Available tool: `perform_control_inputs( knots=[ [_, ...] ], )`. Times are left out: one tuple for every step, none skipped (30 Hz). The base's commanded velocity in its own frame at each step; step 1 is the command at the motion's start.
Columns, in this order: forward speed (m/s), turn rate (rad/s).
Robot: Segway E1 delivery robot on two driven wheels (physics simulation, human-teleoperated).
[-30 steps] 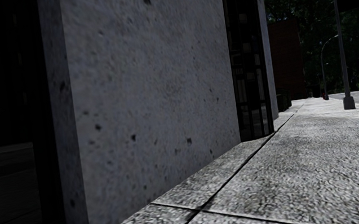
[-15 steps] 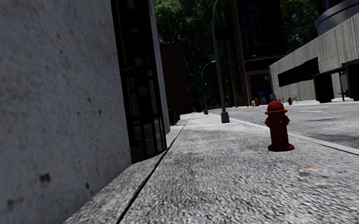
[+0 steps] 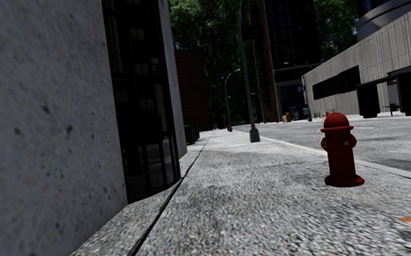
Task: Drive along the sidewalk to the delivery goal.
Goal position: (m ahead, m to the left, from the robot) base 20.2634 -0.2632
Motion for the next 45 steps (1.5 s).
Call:
perform_control_inputs(
  knots=[
    [1.53,-0.01],
    [1.53,-0.01],
    [1.53,-0.01],
    [1.53,-0.01],
    [1.53,-0.01],
    [1.53,-0.01],
    [1.53,-0.01],
    [1.53,-0.01],
    [1.53,-0.01],
    [1.53,-0.01],
    [1.53,-0.01],
    [1.53,-0.01],
    [1.53,-0.01],
    [1.53,-0.01],
    [1.53,-0.01],
    [1.53,-0.01],
    [1.53,-0.01],
    [1.53,-0.01],
    [1.53,-0.01],
    [1.53,-0.01],
    [1.53,-0.01],
    [1.53,-0.01],
    [1.53,-0.01],
    [1.53,-0.01],
    [1.53,-0.01],
    [1.53,-0.01],
    [1.53,-0.01],
    [1.53,-0.01],
    [1.53,-0.01],
    [1.53,-0.01],
    [1.53,-0.01],
    [1.53,-0.01],
    [1.53,-0.01],
    [1.53,-0.05],
    [1.53,-0.24],
    [1.53,-0.48],
    [1.53,-0.68],
    [1.53,-0.75],
    [1.53,-0.75],
    [1.53,-0.71],
    [1.53,-0.16],
    [1.53,-0.06],
    [1.53,-0.03],
    [1.53,-0.02],
    [1.53,-0.02]
  ],
)
